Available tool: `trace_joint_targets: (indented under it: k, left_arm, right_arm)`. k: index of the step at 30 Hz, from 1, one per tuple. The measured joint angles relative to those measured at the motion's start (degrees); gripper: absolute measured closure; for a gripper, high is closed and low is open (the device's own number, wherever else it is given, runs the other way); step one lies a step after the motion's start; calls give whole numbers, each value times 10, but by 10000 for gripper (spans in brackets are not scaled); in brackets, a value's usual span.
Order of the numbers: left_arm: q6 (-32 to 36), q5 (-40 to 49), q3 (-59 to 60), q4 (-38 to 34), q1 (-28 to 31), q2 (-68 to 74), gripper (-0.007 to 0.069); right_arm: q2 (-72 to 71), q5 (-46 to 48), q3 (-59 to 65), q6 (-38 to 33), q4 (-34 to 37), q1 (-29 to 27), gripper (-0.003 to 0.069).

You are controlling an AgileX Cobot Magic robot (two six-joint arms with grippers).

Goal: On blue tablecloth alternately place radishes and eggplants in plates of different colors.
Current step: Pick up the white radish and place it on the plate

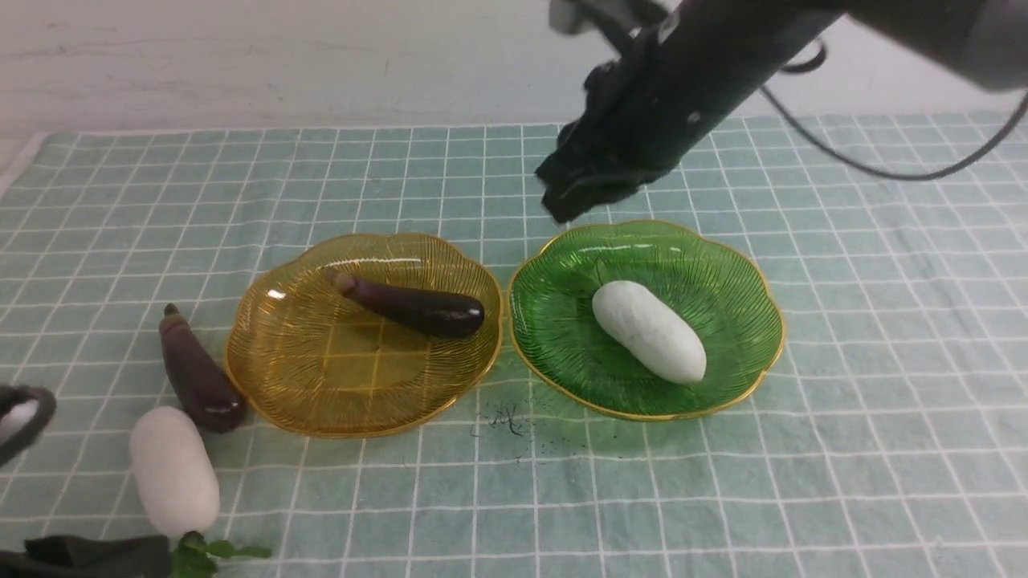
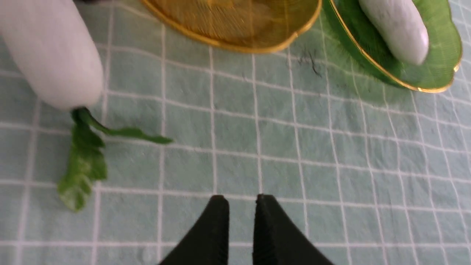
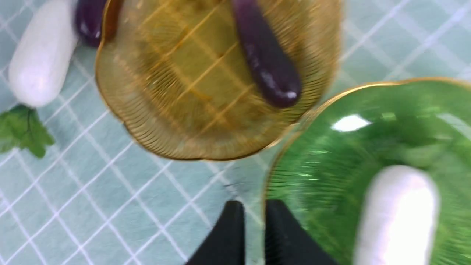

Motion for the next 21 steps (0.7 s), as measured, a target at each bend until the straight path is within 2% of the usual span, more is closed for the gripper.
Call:
trace_joint_targets:
  k: [2, 3, 5, 6, 12, 15, 16, 21]
  left_arm:
    - [-20, 2, -15, 37, 0, 18, 602]
    - [-51, 5, -32, 78, 0, 40, 621]
    - [-72, 6, -40, 101, 0, 61, 626]
    - [-96, 6, -47, 141, 0, 98, 629]
    - [-114, -5, -61, 173, 0, 225, 590]
    - [-115, -18, -73, 175, 0, 283, 534]
    - [-115, -28, -84, 175, 0, 319, 480]
    - [-117, -44, -116, 191, 0, 394, 294]
  right_arm:
    - [-18, 3, 0, 12, -12, -7, 648]
    - [-38, 7, 0, 34, -31, -14, 662]
    - [-54, 7, 7, 52, -48, -19, 669]
    - [-91, 7, 35, 76, -72, -25, 672]
    - [-236, 10, 186, 100, -100, -27, 674]
    - [-311, 12, 282, 102, -104, -27, 674]
    - [-365, 15, 343, 102, -106, -27, 674]
    - [-472, 16, 483, 102, -108, -27, 674]
